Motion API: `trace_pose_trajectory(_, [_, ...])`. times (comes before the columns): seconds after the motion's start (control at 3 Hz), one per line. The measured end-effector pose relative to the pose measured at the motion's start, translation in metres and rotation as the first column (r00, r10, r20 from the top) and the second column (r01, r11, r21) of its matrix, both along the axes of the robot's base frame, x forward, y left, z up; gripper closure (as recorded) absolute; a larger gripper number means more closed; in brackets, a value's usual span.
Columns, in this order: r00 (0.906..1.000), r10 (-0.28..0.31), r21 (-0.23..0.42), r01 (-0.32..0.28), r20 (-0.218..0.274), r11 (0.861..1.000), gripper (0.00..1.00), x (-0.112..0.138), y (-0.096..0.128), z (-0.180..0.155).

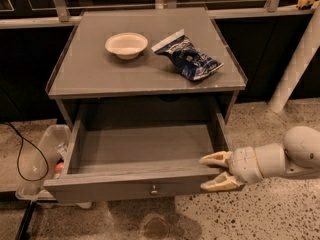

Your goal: Open top drawer

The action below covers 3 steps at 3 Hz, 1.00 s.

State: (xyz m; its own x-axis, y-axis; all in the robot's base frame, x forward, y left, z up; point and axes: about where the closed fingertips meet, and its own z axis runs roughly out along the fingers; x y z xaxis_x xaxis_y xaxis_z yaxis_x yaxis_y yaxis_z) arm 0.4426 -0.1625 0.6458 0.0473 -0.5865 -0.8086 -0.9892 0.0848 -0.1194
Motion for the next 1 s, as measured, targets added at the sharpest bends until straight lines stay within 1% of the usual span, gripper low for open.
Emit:
trace_pose_trajectory(0.33, [1.0000, 0.005, 0.010, -0.005, -0.004, 1.000, 0.00, -0.008, -0.001, -0.002])
trace_pose_trajectory(0.67, [1.0000, 0.001, 0.009, -0.001, -0.006, 1.000, 1.00, -0.018, -0.005, -0.004])
trace_pose_trajectory(1.0, [1.0000, 0.001, 0.010, -0.001, -0.006, 1.000, 1.00, -0.017, -0.004, -0.001])
